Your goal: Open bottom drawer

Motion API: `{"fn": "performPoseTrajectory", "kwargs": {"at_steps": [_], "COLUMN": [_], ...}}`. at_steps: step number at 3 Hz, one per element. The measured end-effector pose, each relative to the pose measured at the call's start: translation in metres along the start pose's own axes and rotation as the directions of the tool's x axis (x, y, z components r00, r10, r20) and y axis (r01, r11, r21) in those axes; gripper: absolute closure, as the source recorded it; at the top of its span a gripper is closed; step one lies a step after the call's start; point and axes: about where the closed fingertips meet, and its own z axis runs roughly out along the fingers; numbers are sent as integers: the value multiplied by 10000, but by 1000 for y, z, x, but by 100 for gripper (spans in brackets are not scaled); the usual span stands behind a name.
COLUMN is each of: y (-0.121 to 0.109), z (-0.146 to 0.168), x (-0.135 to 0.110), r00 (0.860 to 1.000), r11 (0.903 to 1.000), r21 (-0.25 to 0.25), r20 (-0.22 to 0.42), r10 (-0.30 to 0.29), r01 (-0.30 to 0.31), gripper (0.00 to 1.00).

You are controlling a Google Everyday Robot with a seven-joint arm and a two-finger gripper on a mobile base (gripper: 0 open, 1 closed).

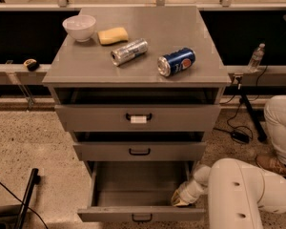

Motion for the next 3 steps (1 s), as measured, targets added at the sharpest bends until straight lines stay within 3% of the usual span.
{"fn": "performPoseTrajectory", "kwargs": {"at_steps": [1,3], "y": [34,54], "z": [-19,-57], "x": [5,-11], "r00": [9986,9923], "r11": [9993,9998], "r21": [-315,-167], "r20": [473,1236], "r10": [217,-86], "r01": [-202,108], "gripper": [100,100]}}
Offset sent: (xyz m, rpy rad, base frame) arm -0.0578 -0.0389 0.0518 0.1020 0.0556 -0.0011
